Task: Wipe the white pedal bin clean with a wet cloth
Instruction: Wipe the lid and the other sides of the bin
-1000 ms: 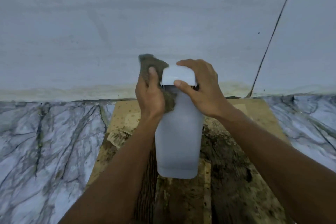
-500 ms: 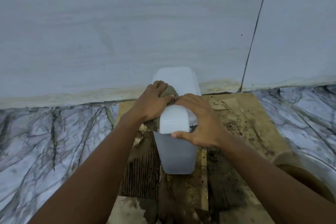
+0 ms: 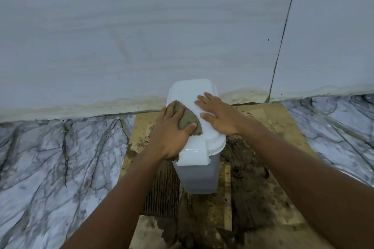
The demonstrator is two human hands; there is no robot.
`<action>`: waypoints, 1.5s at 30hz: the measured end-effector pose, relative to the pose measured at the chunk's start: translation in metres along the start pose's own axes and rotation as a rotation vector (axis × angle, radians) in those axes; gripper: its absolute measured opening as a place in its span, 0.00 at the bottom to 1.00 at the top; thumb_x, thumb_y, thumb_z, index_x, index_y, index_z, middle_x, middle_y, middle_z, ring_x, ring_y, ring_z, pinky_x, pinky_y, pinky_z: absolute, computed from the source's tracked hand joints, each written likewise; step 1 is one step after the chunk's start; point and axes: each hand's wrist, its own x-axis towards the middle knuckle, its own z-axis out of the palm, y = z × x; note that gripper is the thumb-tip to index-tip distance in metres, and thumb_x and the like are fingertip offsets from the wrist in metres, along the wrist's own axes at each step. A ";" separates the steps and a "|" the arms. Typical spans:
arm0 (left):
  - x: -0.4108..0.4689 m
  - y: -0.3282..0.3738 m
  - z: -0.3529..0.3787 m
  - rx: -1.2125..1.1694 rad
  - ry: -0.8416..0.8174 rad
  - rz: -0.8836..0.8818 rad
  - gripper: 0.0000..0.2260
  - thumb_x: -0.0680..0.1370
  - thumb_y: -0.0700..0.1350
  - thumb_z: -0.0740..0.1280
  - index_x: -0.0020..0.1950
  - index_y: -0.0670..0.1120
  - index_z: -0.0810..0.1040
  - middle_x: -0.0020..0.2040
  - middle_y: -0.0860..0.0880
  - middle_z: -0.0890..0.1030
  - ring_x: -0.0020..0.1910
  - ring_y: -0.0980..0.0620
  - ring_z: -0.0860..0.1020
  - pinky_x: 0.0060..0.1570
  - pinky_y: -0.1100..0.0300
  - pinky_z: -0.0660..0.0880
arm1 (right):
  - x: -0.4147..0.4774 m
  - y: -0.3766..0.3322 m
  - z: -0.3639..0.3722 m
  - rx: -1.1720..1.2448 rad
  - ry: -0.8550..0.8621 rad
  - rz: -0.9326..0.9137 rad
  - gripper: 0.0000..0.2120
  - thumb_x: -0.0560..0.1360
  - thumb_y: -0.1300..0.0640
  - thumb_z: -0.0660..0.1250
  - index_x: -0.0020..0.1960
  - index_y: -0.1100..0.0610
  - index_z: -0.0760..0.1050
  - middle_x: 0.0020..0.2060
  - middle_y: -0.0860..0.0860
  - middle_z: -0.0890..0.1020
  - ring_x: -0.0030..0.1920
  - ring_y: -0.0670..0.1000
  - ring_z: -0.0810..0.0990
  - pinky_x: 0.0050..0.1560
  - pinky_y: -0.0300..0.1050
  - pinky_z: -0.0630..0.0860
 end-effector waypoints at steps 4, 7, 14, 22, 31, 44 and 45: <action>-0.007 -0.003 0.001 -0.017 0.012 0.017 0.34 0.80 0.64 0.61 0.83 0.57 0.53 0.84 0.57 0.46 0.83 0.52 0.43 0.80 0.48 0.47 | -0.008 0.000 0.016 -0.018 0.097 -0.054 0.25 0.85 0.49 0.52 0.80 0.51 0.52 0.80 0.46 0.50 0.80 0.45 0.43 0.79 0.45 0.40; -0.016 -0.002 0.003 -0.032 0.023 0.045 0.34 0.80 0.65 0.62 0.83 0.58 0.53 0.84 0.57 0.46 0.83 0.53 0.43 0.81 0.46 0.48 | -0.025 -0.003 0.021 -0.021 0.159 -0.065 0.26 0.84 0.48 0.51 0.80 0.51 0.53 0.80 0.46 0.51 0.80 0.45 0.43 0.80 0.47 0.40; -0.038 0.014 0.007 -0.011 -0.007 0.180 0.35 0.79 0.65 0.63 0.83 0.59 0.53 0.83 0.59 0.45 0.82 0.56 0.41 0.81 0.48 0.45 | -0.081 -0.020 0.033 -0.080 0.338 0.074 0.32 0.79 0.44 0.40 0.81 0.51 0.51 0.80 0.46 0.50 0.80 0.45 0.41 0.80 0.55 0.40; -0.039 0.042 0.026 0.220 0.003 0.259 0.28 0.84 0.61 0.52 0.84 0.56 0.51 0.84 0.53 0.45 0.82 0.53 0.40 0.80 0.45 0.39 | -0.070 -0.020 0.026 -0.144 0.304 0.371 0.28 0.84 0.47 0.44 0.81 0.53 0.46 0.81 0.49 0.45 0.80 0.50 0.38 0.78 0.60 0.36; -0.024 0.032 0.051 0.177 0.402 0.241 0.26 0.80 0.62 0.57 0.73 0.52 0.76 0.75 0.50 0.74 0.77 0.49 0.66 0.76 0.39 0.57 | -0.012 0.041 -0.026 0.013 0.165 0.173 0.23 0.85 0.49 0.51 0.79 0.49 0.57 0.80 0.46 0.51 0.80 0.49 0.41 0.79 0.50 0.38; 0.099 -0.020 -0.037 0.085 0.208 0.266 0.27 0.76 0.62 0.61 0.72 0.53 0.77 0.73 0.52 0.75 0.75 0.48 0.69 0.72 0.49 0.65 | 0.034 0.055 -0.031 -0.151 0.319 0.124 0.30 0.78 0.34 0.58 0.74 0.49 0.68 0.74 0.50 0.69 0.74 0.54 0.62 0.73 0.52 0.54; 0.098 -0.031 -0.037 0.101 0.192 0.249 0.28 0.76 0.62 0.61 0.73 0.53 0.76 0.75 0.53 0.73 0.76 0.49 0.67 0.73 0.48 0.63 | 0.033 0.055 -0.030 -0.199 0.296 0.075 0.35 0.73 0.28 0.58 0.74 0.45 0.68 0.73 0.47 0.70 0.73 0.52 0.63 0.72 0.52 0.55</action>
